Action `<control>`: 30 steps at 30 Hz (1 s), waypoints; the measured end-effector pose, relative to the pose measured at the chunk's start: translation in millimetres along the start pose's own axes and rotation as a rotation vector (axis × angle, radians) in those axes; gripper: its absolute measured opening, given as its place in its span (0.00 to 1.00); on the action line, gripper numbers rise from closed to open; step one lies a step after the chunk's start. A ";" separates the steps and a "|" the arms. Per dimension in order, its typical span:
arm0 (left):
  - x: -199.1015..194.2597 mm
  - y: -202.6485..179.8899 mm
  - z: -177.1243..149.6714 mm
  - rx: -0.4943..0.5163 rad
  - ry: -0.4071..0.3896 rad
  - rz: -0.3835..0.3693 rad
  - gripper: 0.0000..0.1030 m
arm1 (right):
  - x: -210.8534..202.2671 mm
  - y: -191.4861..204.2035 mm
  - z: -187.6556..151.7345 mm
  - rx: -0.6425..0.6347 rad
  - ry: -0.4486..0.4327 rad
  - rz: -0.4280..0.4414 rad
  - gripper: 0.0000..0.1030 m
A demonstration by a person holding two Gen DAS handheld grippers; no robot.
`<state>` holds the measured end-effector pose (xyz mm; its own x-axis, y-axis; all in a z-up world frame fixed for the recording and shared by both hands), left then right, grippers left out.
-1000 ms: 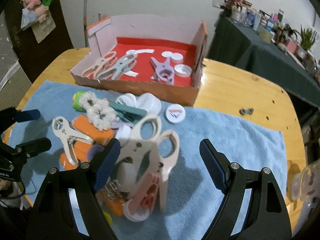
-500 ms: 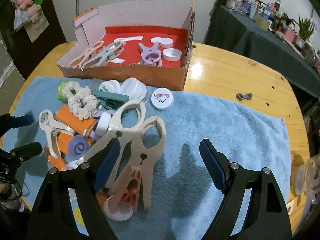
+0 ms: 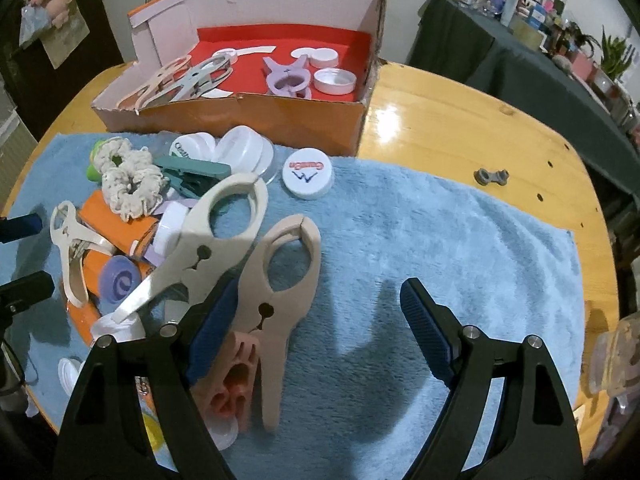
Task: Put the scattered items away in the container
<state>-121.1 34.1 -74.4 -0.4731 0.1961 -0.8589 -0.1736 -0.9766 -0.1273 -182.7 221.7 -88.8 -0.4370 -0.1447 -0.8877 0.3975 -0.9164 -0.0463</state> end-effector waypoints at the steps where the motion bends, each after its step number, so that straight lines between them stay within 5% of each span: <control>1: 0.7 0.8 0.0 -0.003 0.001 -0.001 0.86 | 0.0 -1.8 0.4 0.002 0.000 -0.005 0.82; 22: 9.4 1.9 10.2 0.009 0.002 -0.007 0.86 | 12.4 -9.8 -0.1 0.023 0.017 -0.033 0.82; 25: 6.1 0.0 17.2 0.080 -0.016 -0.003 0.86 | 12.5 -9.0 0.3 0.015 0.019 -0.024 0.82; 30: -3.7 -15.7 23.8 0.375 -0.061 0.007 0.86 | 13.7 -7.0 1.9 -0.004 0.024 -0.011 0.82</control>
<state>-137.2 50.9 -57.4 -0.5240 0.2051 -0.8267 -0.4688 -0.8798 0.0789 -193.0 225.5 -99.7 -0.4220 -0.1253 -0.8979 0.3962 -0.9163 -0.0583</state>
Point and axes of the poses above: each gripper's, at about its wrist camera, not at the fingertips, and x roughly the way its jaws point, y to its left, z to its top, the point moved 10 cm from there along x, roughly the way its jaws point, and after that the axes turned 1 degree about y, right-handed, at the moved point
